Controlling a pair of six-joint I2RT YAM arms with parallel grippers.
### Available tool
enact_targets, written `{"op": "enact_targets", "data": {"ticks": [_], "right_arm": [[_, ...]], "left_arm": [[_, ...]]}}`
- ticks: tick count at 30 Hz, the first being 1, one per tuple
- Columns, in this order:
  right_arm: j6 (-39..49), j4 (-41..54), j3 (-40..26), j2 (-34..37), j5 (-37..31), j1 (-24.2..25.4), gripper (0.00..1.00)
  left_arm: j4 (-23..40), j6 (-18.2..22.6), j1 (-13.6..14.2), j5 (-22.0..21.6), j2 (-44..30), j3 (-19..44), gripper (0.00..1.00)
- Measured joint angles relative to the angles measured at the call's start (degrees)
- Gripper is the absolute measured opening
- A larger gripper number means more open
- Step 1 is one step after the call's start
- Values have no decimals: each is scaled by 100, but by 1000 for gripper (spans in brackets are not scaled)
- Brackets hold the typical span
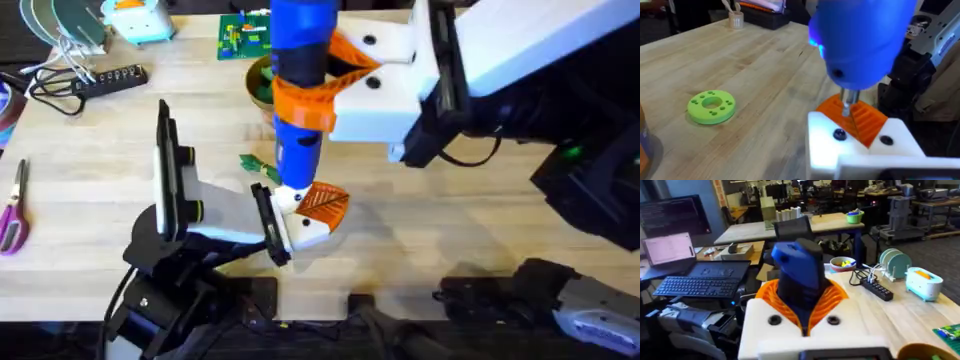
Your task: Pick up the gripper from the table and insert it into the empty holder that is missing its gripper. Then pick up a screw, insert it into the mounting hole, and use the screwdriver to tighten it. Finally, clean up the table by picking up the vegetable and placing it into the bucket.
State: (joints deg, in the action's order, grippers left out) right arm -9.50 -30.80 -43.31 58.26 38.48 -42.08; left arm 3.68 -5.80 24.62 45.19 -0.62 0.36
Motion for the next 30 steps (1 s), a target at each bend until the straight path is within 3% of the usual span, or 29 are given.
{"op": "enact_targets", "data": {"ticks": [30], "right_arm": [[4, 91, 0, 175, 15, -74, 22]], "left_arm": [[0, 0, 0, 0, 0, 0, 16]]}}
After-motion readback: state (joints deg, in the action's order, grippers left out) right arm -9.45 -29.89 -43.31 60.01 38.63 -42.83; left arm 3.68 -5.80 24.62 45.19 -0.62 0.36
